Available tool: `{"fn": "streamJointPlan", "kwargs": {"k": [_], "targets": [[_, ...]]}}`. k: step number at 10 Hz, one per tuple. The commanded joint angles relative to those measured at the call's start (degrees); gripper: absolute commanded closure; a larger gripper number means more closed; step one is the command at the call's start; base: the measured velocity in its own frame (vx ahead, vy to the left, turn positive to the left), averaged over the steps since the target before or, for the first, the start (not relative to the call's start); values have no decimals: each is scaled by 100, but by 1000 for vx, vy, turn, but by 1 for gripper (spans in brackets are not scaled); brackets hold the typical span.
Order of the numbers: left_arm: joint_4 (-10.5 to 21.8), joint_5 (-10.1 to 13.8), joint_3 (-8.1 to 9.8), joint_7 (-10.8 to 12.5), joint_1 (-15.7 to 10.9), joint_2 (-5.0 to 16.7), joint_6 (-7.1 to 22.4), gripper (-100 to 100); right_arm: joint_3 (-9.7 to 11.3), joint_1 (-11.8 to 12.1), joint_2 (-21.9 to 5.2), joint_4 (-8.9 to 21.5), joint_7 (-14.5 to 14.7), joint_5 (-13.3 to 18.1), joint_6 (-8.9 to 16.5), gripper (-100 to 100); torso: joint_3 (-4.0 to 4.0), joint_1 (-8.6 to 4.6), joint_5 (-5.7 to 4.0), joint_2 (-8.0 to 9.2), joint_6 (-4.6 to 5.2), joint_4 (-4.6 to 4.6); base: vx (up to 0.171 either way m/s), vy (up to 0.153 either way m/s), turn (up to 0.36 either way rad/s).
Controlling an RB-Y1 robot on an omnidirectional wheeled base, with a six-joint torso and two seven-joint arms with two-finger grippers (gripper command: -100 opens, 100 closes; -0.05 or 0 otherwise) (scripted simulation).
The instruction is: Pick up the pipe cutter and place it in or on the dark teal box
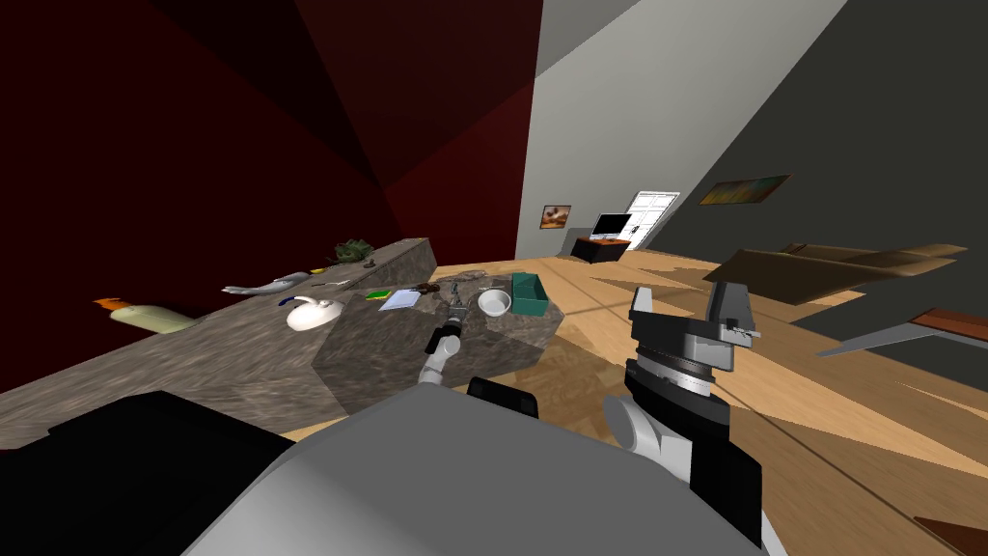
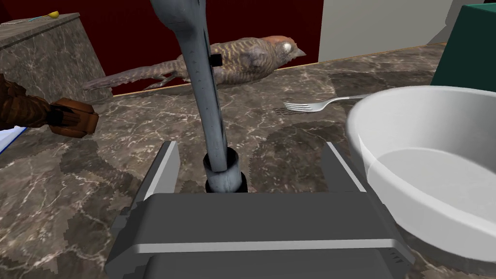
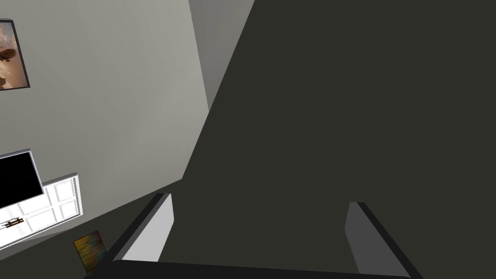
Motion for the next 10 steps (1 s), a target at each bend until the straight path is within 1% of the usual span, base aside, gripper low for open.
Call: {"fn": "streamJointPlan", "kwargs": {"k": [1, 2, 3, 4, 8, 9, 10], "targets": [[117, -14, 68, -44, -164, -41, 46, -100, 0, 0, 0, 0, 0, 0, 0, 0, 0, 0, 0, 0, 0, 0, -3, 7, 14], [215, -27, 130, -82, -311, -80, 92, -100, 0, 0, 0, 0, 0, 0, 0, 0, 0, -1, 0, 0, 0, 0, -6, 10, 26], [151, -11, 105, -49, -229, -42, 72, -100, 0, 0, 0, 0, 0, 0, 0, 0, 0, -1, 0, 0, 0, 0, 0, 0, 0], [160, -12, 114, -56, -243, -45, 85, 100, 0, 0, 0, 0, 0, 0, 0, 0, 0, -2, 0, 1, 0, 0, 0, 0, 0], [148, -11, 121, -53, -247, -41, 71, 100, 0, 0, 0, 0, 0, 0, 0, 0, -9, -11, 2, -9, 7, -9, 0, 2, 3], [149, -11, 122, -54, -247, -40, 71, 0, 0, 0, 0, 0, 0, 0, 0, 0, -10, -11, 3, -10, 8, -9, 0, 0, 0], [20, 0, 5, -6, -18, -1, 0, 100, 0, 0, 0, 0, 0, 0, 0, 0, -10, -11, 3, -10, 8, -9, 9, -9, -53]]}}
